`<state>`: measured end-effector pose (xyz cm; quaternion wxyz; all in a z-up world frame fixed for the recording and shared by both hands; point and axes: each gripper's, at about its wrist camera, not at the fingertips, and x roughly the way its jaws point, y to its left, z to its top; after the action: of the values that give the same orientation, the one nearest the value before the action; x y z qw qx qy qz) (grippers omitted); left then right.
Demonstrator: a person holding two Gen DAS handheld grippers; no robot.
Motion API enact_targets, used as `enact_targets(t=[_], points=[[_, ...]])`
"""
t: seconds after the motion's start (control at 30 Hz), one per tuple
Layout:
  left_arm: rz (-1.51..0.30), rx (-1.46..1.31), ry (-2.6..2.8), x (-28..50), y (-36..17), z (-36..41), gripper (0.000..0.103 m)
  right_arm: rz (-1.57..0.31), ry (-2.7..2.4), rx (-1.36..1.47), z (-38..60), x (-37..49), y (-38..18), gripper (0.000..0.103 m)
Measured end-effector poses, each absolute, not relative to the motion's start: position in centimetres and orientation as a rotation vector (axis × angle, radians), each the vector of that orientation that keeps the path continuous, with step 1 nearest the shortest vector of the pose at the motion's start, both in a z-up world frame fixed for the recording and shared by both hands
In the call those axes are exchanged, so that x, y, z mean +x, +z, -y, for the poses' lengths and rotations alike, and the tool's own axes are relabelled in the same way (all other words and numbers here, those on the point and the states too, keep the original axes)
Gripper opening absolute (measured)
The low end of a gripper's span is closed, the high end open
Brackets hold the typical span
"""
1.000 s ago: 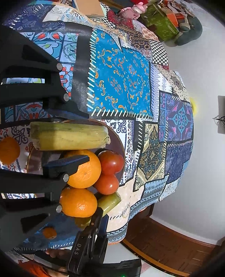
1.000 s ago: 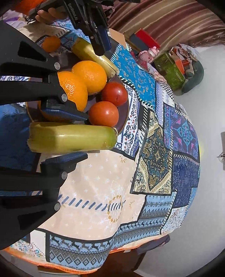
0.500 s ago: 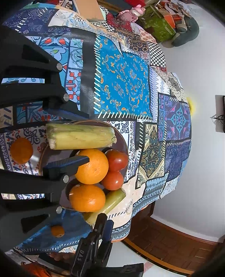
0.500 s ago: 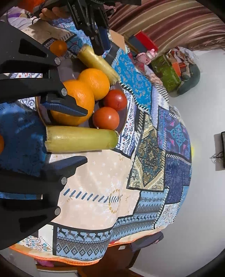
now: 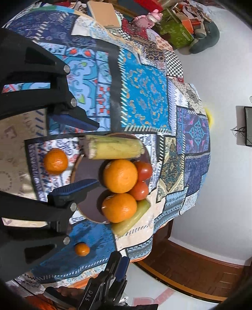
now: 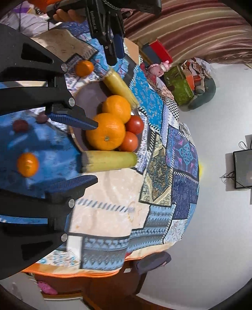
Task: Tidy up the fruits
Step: 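Grasp a small mandarin with the left gripper while the right gripper grasps another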
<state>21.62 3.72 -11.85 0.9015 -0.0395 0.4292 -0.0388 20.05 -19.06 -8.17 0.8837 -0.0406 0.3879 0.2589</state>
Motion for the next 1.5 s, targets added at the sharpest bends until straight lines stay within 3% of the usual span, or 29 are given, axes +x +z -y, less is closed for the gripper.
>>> enact_targets(t=[0.37, 0.9, 1.17, 1.27, 1.5], points=[[-0.946, -0.089, -0.105, 18.0, -14.7, -3.2, 0.053, -0.824, 0.489, -0.058, 20.5, 16.2, -10.5, 0.045], [-0.979, -0.086, -0.112, 18.9, -17.0, -2.5, 0.052, -0.913, 0.456, -0.047, 21.6, 15.3, -14.7, 0.045], [-1.004, -0.083, -0.12, 19.9, -18.1, -2.0, 0.038, -0.919, 0.445, -0.057, 21.6, 15.7, -15.1, 0.038], [-1.002, -0.093, -0.124, 20.0, -18.1, -2.1, 0.037, -0.926, 0.439, -0.062, 21.5, 15.9, -15.5, 0.034], [-0.99, -0.114, -0.129, 19.9, -17.4, -2.5, 0.037, -0.907, 0.448, -0.047, 21.6, 15.7, -14.9, 0.033]])
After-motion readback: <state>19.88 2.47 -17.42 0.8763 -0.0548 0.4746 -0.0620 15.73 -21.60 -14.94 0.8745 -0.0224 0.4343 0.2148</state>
